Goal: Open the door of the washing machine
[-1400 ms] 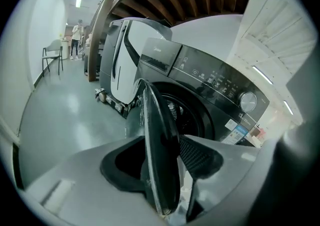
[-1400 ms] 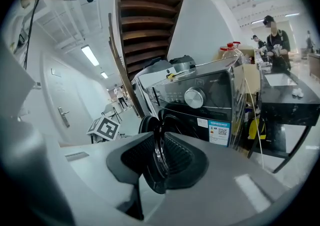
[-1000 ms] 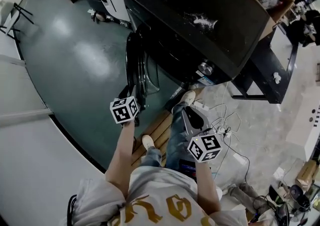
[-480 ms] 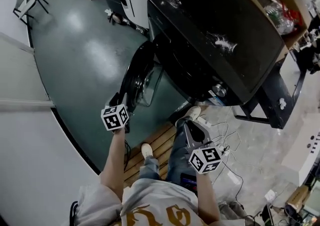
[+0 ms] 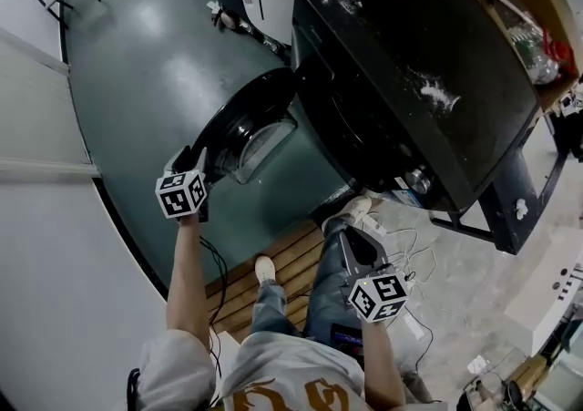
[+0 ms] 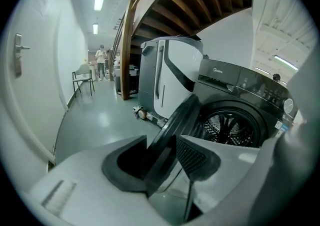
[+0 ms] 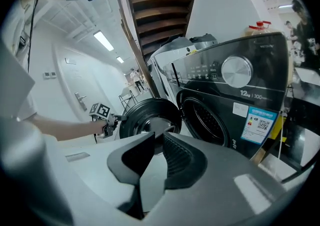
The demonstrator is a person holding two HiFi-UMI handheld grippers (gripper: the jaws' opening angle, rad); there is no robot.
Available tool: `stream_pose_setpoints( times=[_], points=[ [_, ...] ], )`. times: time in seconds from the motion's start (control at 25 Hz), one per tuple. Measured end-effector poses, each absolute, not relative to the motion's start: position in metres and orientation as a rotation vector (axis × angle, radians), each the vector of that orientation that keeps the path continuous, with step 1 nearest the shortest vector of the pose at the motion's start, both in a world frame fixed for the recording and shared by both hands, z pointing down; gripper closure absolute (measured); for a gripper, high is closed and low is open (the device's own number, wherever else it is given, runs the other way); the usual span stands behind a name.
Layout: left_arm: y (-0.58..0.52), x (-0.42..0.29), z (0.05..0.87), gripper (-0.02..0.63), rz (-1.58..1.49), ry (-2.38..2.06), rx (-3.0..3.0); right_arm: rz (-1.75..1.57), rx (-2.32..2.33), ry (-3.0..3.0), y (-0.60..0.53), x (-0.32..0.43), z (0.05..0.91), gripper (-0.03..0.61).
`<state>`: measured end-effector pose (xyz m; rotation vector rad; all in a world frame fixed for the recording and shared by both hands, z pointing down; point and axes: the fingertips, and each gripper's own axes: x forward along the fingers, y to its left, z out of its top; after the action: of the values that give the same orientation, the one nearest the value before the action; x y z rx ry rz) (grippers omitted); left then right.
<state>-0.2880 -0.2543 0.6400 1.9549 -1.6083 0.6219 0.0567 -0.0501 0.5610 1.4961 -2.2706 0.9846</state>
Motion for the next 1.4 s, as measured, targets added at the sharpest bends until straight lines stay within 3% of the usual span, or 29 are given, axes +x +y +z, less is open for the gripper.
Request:
stream_pose_setpoints(
  times=[0.56,0.76,1.04,1.4],
  points=[
    [-0.300,-0.335,0.639,0.431,0.584,-1.751,1.887,0.968,1.463,-2.300,-0.046,0.050,0.557,0.522],
    [-0.293,-0.343,0.591,0.426,0.472,-1.861,1.923,0.895,1.518,-2.340,-0.046,0.050,0.530,0.522],
    [-0.232,-0.300,0.485,0.436,0.120,-1.706,2.184,0.833,1.718,-2.384,-0.014,0.045,0.481,0.534],
    [-0.128,-0.217,0.396,0.489,-0.032,-1.437,2.442,0.628,1.846,-2.523,0.017,0.016,0.413,0.572]
  ],
)
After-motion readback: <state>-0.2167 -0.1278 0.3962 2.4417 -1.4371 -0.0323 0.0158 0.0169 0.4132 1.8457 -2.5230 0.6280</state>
